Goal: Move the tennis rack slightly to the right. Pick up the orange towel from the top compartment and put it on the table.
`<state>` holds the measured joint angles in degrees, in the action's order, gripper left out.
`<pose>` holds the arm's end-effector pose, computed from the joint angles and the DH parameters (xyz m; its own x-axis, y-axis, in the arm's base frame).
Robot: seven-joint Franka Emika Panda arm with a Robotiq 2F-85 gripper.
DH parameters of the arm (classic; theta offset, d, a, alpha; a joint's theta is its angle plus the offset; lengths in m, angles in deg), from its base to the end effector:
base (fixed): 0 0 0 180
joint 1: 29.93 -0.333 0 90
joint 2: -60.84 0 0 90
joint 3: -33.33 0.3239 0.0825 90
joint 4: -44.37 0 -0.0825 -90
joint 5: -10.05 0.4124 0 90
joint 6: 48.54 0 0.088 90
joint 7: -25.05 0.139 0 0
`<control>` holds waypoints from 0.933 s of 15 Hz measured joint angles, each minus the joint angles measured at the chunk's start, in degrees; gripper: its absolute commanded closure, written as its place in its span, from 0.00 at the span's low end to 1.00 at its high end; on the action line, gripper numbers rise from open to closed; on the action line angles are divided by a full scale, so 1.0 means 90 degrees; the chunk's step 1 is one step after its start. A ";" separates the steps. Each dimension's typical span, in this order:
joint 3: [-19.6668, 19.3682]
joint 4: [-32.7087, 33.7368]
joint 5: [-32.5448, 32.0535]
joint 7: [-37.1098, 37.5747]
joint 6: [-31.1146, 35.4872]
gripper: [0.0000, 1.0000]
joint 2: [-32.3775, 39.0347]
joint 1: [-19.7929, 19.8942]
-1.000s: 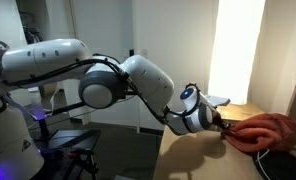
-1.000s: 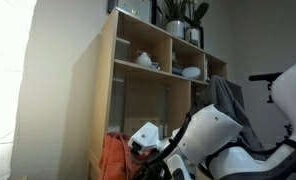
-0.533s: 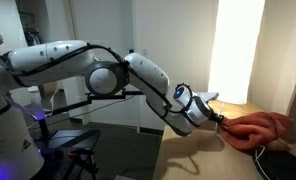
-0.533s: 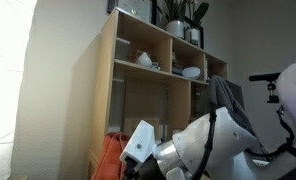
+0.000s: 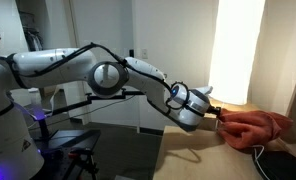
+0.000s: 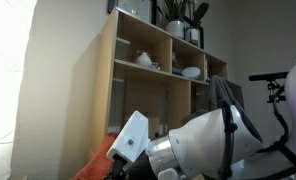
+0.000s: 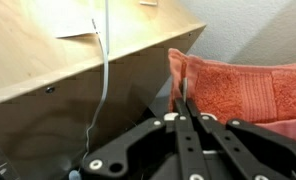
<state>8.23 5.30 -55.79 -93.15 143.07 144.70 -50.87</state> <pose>0.8065 0.2658 0.0913 -0.2944 -0.5500 -0.7816 -0.4618 0.7979 -0.3875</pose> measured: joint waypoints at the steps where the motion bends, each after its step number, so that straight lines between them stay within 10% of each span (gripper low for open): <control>1: -0.0130 0.0129 -0.0002 0.0112 0.0007 0.99 0.0062 -0.0042; 14: -0.0166 0.1065 -0.0291 0.0552 0.0096 0.99 0.0045 -0.0025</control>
<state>6.74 14.89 -58.41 -88.18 143.93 145.11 -51.09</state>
